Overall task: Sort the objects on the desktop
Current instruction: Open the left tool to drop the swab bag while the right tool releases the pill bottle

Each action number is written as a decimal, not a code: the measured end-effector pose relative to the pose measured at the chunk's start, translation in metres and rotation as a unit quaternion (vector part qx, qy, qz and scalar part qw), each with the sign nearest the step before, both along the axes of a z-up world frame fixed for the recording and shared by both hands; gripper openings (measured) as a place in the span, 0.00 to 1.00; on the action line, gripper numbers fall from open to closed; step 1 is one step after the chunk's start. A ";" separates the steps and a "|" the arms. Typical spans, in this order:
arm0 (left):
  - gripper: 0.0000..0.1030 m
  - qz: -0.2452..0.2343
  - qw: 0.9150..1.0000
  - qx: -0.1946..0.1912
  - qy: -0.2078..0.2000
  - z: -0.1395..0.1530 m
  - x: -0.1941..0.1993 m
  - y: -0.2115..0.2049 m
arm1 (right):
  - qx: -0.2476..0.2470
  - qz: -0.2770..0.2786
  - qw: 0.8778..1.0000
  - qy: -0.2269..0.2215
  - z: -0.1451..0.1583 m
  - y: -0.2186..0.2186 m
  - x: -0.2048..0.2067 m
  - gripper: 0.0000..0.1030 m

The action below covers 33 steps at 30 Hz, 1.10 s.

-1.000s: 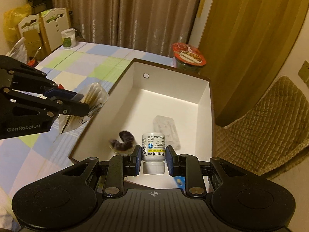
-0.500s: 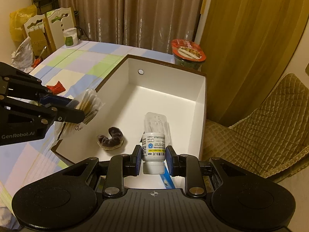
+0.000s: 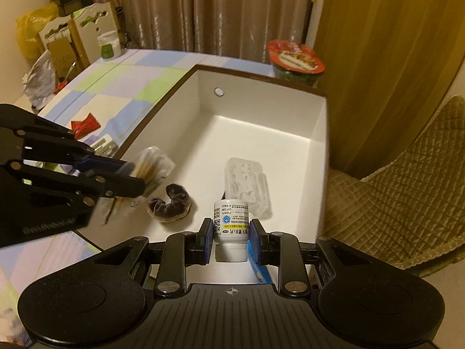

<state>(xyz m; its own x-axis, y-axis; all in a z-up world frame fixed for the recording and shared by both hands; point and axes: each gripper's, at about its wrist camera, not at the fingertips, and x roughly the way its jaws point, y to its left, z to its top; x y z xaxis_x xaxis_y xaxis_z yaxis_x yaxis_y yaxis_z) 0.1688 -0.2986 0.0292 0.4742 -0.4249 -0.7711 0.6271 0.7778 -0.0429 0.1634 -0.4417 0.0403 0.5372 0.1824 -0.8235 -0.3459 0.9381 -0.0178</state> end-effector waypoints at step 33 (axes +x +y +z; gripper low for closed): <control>0.11 -0.045 0.996 0.071 0.020 -0.043 0.016 -0.034 | -0.025 0.024 0.997 0.074 -0.060 0.005 0.036 0.25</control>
